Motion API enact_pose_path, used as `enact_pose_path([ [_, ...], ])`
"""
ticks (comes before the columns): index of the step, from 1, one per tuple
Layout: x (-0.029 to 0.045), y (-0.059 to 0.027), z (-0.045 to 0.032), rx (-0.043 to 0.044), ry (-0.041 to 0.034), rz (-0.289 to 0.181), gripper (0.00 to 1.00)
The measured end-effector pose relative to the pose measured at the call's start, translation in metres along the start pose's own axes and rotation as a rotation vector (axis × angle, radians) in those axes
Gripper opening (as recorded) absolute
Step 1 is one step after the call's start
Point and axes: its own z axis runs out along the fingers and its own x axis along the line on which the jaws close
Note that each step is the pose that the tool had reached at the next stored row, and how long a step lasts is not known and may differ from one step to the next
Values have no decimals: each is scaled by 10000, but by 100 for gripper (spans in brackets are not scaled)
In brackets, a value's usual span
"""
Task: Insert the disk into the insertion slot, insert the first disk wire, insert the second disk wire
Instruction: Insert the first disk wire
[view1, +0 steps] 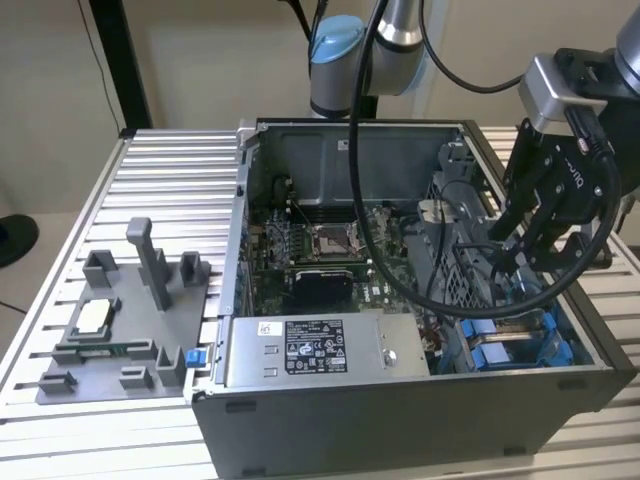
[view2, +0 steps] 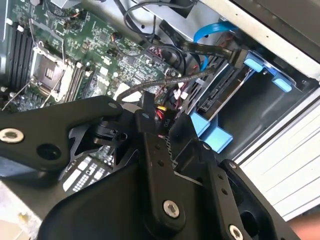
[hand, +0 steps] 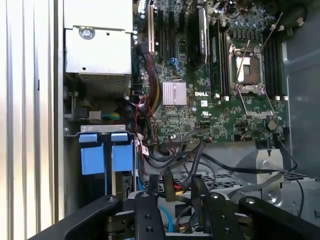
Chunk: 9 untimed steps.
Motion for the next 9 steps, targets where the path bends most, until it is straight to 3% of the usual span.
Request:
enact_pose_path([
  [2,4,-2,-1,-43,-14,6,100],
  [6,9,-11,-3,-323,-22,70,100],
  [9,8,-41,-7,-333,-45,69,100],
])
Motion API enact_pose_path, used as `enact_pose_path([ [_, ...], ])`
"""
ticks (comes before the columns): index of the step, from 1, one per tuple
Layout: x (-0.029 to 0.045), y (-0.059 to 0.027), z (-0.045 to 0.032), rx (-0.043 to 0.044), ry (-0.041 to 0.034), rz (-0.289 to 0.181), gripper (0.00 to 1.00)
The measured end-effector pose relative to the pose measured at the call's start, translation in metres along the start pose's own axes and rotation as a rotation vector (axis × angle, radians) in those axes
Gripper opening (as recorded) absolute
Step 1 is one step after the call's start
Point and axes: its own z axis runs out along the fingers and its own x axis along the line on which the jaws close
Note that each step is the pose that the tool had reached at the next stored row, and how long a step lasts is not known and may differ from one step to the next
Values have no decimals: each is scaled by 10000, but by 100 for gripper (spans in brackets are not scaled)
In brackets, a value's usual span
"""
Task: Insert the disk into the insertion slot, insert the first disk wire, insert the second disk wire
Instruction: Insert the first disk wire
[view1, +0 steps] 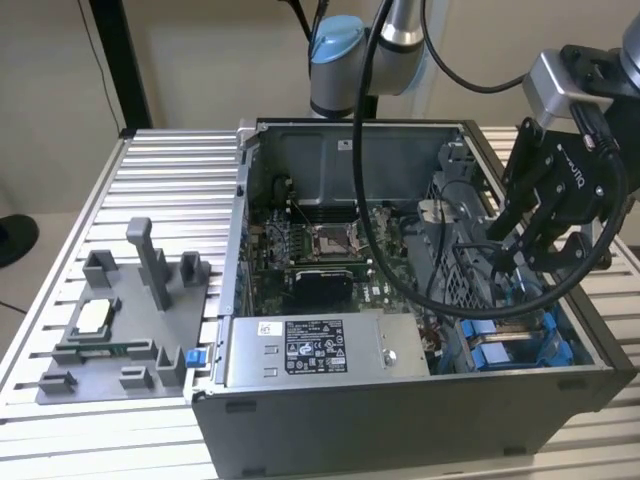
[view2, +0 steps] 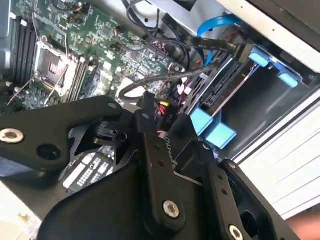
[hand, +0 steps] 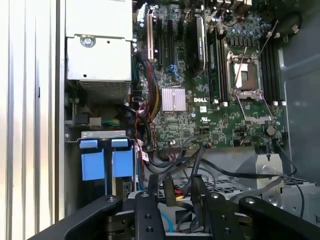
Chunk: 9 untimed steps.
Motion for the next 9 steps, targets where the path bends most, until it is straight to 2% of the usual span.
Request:
enact_pose_path([
  [2,-2,-35,-6,-22,-17,2,100],
  [3,-3,-47,-7,-66,-23,12,100],
  [7,-2,-73,-7,-333,-49,72,100],
  [9,-2,-80,-7,-413,-59,89,100],
])
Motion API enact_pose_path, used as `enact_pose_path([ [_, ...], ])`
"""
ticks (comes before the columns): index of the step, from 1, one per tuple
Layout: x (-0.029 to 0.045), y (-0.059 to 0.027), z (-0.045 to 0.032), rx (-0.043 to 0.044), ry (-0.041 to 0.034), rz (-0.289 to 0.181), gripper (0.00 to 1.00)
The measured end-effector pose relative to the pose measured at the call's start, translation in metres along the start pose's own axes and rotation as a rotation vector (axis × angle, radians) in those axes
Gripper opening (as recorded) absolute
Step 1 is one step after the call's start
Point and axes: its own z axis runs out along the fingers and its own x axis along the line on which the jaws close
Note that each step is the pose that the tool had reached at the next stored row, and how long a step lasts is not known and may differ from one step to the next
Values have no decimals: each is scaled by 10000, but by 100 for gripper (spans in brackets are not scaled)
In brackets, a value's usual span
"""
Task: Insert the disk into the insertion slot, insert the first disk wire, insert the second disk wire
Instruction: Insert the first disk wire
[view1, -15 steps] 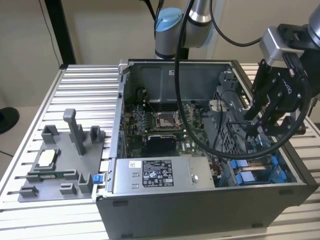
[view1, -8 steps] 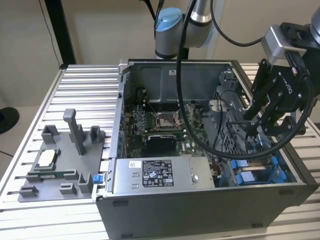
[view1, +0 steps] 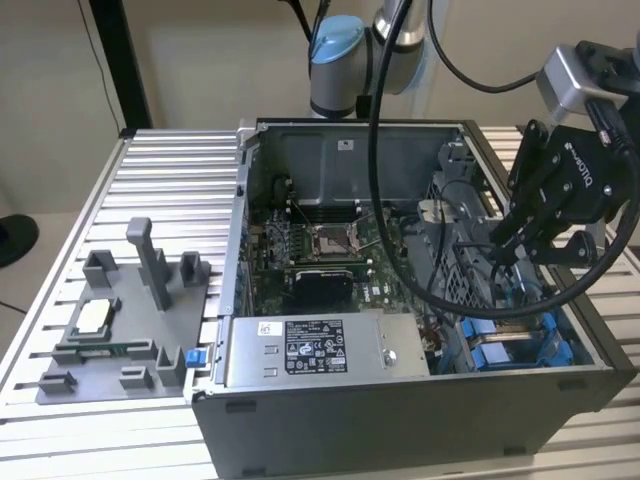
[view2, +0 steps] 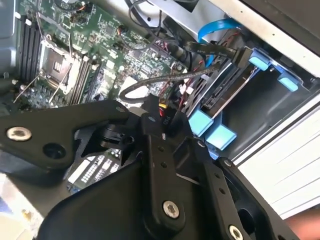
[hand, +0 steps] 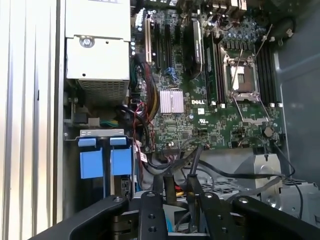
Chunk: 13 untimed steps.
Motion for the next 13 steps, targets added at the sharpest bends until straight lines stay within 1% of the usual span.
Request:
enact_pose_path([
  [4,-1,-14,0,-100,-20,20,100],
  [8,-1,-24,-1,-155,-19,32,100],
  [13,5,-62,-11,-353,-18,82,100],
])
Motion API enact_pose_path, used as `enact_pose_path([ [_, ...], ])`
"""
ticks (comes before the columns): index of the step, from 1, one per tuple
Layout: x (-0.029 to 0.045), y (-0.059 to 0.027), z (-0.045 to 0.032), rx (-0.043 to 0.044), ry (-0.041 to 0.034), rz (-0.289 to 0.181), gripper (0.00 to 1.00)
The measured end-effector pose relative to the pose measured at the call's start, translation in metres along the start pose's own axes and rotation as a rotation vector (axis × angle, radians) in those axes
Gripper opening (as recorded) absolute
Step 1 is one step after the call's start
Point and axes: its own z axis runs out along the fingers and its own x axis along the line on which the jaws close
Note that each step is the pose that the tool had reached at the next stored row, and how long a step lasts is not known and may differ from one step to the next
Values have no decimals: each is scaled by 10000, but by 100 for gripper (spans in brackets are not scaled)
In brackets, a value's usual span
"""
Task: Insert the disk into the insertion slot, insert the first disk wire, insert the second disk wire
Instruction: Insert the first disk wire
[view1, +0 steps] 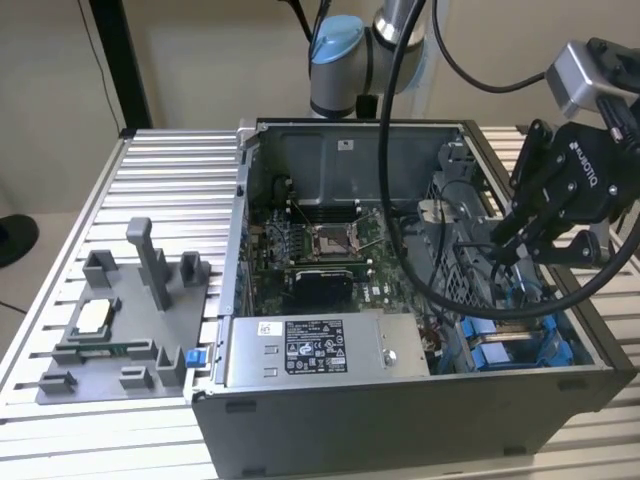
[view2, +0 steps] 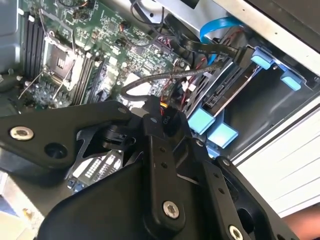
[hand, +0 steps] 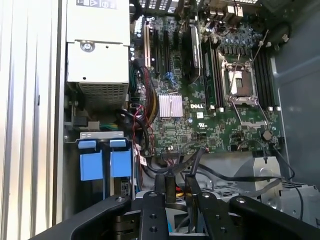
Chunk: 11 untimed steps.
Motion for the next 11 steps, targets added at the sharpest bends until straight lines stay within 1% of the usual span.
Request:
enact_pose_path([
  [3,4,-17,-5,-142,0,35,100],
  [8,6,-47,-13,-417,8,105,100],
  [10,6,-56,-14,-495,11,125,100],
  [11,6,-60,-12,-518,11,131,100],
])
